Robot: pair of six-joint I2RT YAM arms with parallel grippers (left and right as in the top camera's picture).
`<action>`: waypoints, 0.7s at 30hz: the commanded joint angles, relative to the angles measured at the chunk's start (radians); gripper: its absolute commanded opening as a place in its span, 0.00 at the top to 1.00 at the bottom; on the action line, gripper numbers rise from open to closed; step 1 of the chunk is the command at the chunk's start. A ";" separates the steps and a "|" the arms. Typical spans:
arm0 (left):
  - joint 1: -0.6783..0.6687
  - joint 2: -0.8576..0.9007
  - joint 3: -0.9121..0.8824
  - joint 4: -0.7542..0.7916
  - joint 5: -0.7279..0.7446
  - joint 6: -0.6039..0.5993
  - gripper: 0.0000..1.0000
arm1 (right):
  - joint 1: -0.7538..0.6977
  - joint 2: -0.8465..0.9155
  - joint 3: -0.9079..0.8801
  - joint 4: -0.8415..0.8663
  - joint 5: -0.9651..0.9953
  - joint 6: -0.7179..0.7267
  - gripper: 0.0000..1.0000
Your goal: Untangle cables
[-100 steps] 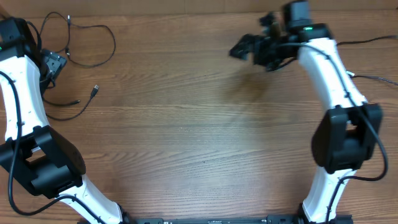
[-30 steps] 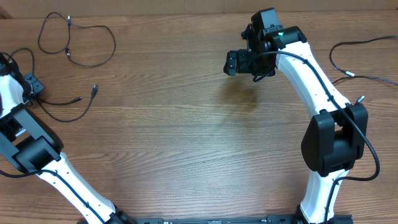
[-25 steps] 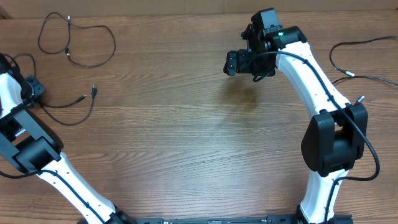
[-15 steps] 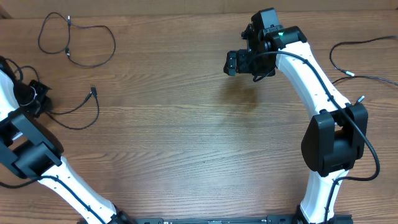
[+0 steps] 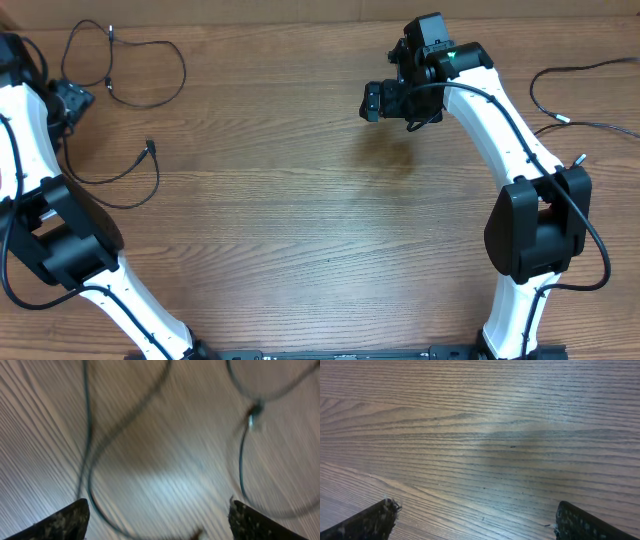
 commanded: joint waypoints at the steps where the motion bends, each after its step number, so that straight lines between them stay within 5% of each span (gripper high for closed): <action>1: 0.019 -0.016 0.001 0.118 -0.126 0.092 0.08 | -0.002 -0.003 0.006 0.003 0.010 -0.005 0.00; 9: 0.064 0.101 -0.009 0.314 -0.145 0.140 0.10 | -0.002 -0.003 0.006 0.003 0.010 -0.005 0.00; 21: 0.095 0.267 -0.011 0.331 -0.243 0.222 0.13 | -0.002 -0.003 0.006 0.003 0.010 -0.005 0.00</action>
